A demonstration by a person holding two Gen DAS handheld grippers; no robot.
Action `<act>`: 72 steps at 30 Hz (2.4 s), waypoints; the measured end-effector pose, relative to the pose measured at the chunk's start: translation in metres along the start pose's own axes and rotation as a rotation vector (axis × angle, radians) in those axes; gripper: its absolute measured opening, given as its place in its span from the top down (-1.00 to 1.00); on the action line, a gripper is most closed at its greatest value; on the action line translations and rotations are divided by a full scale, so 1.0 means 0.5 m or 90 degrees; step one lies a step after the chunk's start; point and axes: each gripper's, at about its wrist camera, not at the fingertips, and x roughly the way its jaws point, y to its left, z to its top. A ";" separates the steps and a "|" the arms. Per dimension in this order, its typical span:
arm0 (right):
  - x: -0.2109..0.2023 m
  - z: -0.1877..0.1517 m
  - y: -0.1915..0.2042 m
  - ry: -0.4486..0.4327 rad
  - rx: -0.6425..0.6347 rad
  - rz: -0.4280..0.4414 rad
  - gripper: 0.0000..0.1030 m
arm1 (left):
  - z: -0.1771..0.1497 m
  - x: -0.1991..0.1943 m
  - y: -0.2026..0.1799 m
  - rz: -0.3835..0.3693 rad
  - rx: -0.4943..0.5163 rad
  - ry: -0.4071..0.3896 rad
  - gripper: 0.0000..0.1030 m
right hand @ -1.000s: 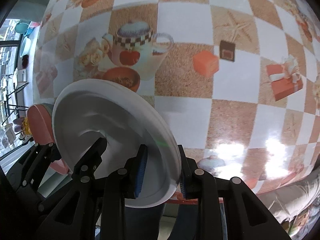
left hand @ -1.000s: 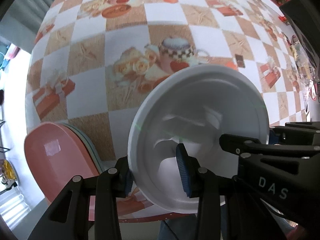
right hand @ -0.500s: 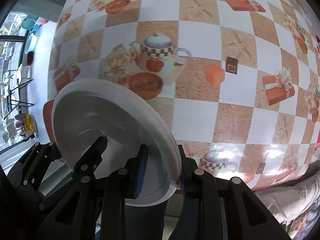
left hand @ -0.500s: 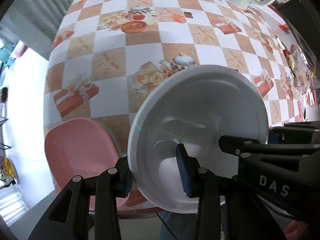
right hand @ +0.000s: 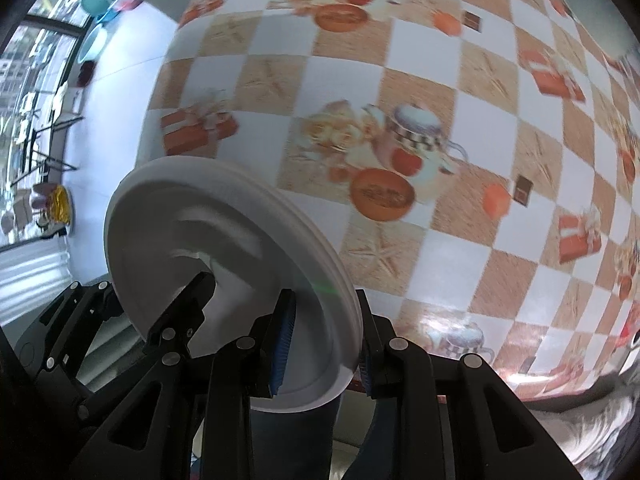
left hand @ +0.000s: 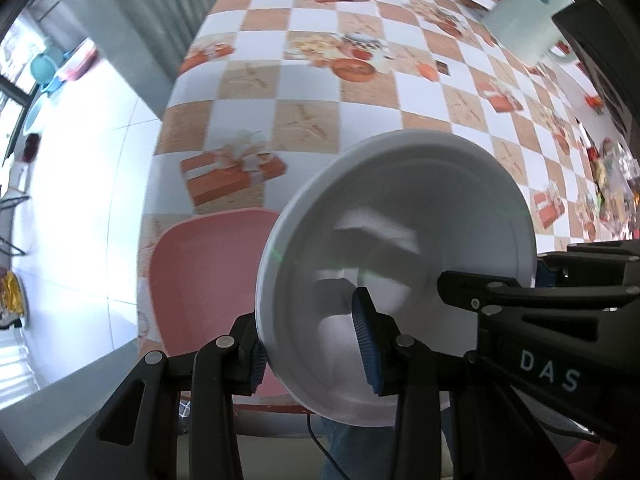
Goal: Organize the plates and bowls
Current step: 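Lift the white bowl with both tools and carry it toward the pink plate, then lower the white bowl onto the pink plate and open both tools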
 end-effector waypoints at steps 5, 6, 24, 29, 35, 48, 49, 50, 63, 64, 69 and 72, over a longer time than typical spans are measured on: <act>-0.002 0.007 0.037 0.002 -0.035 -0.002 0.42 | -0.009 -0.008 0.037 0.007 -0.030 -0.005 0.19; 0.001 0.009 0.051 0.003 -0.044 -0.003 0.42 | -0.011 -0.009 0.045 0.008 -0.037 -0.005 0.19; 0.008 -0.007 0.142 0.035 -0.135 0.020 0.42 | -0.093 0.000 0.163 0.028 -0.150 0.014 0.19; 0.017 -0.004 0.141 0.042 -0.135 0.022 0.42 | -0.098 0.008 0.174 0.027 -0.154 0.021 0.19; 0.025 0.010 0.140 0.042 -0.142 0.018 0.42 | -0.098 0.016 0.179 0.026 -0.157 0.027 0.19; -0.008 0.011 0.130 0.006 -0.149 0.001 -0.38 | -0.095 -0.003 0.194 0.044 -0.148 -0.021 -0.55; -0.016 0.013 0.128 0.000 -0.149 -0.003 -0.38 | -0.094 -0.006 0.194 0.051 -0.144 -0.024 -0.59; -0.025 0.014 0.125 -0.006 -0.149 -0.006 -0.39 | -0.092 -0.009 0.193 0.056 -0.141 -0.025 -0.62; -0.097 0.009 0.112 -0.013 -0.162 -0.008 -1.00 | -0.101 -0.082 0.187 0.085 -0.102 -0.054 -0.67; -0.097 0.006 0.118 -0.013 -0.166 -0.005 -1.00 | -0.102 -0.084 0.187 0.080 -0.100 -0.051 -0.67; -0.107 -0.010 0.135 -0.030 -0.194 -0.021 -1.00 | -0.115 -0.095 0.184 0.045 -0.098 -0.031 -0.67; -0.107 -0.015 0.142 -0.034 -0.204 -0.030 -1.00 | -0.121 -0.095 0.177 0.039 -0.096 -0.018 -0.67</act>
